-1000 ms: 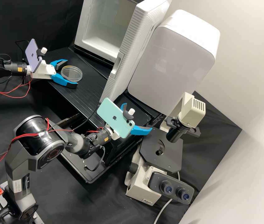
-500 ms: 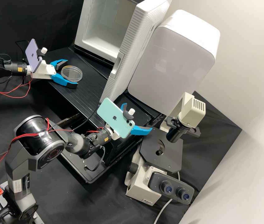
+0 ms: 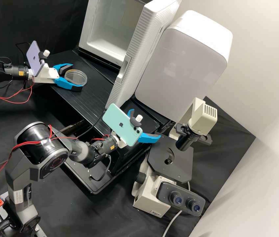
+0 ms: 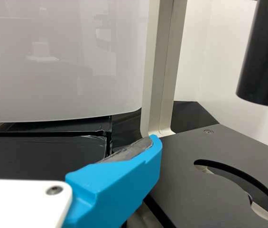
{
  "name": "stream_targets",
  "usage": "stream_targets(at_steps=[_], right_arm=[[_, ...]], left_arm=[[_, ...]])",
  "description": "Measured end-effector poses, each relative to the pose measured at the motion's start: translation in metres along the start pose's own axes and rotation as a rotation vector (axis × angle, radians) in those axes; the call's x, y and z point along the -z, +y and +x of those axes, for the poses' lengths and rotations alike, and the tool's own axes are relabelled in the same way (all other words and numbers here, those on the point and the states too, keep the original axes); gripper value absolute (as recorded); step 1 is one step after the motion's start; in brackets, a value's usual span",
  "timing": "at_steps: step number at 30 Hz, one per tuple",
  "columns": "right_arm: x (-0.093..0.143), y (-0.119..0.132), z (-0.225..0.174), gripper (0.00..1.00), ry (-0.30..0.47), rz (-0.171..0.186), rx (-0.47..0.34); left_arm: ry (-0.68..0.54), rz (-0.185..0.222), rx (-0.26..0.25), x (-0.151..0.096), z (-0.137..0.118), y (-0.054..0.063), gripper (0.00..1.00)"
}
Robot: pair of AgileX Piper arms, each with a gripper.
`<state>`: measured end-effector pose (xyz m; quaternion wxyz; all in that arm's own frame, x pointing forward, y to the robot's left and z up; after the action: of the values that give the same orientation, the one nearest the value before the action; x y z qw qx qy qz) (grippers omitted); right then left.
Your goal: Place the petri dish in the incubator
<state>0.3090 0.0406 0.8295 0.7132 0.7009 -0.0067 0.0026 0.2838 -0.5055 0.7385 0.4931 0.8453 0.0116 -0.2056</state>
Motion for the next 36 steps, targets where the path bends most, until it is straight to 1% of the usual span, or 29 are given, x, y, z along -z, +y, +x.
stream_targets(at_steps=[9,30,34,36], right_arm=[[0.0000,0.0000,0.0000,1.00,0.000,0.000,0.000],[0.0000,0.0000,0.0000,1.00,0.000,0.000,0.000],[0.0000,0.0000,0.0000,1.00,0.000,0.000,0.000],[0.0000,0.0000,0.0000,1.00,0.000,0.000,0.000]], left_arm=[[0.014,-0.012,-0.005,0.0013,0.0000,0.0005,0.00],[0.016,-0.014,-0.006,0.0015,0.0000,0.0005,0.00],[0.018,-0.015,-0.007,0.0014,-0.0005,0.0014,0.00],[0.021,-0.014,-0.003,0.0008,-0.0006,0.0038,0.00]])
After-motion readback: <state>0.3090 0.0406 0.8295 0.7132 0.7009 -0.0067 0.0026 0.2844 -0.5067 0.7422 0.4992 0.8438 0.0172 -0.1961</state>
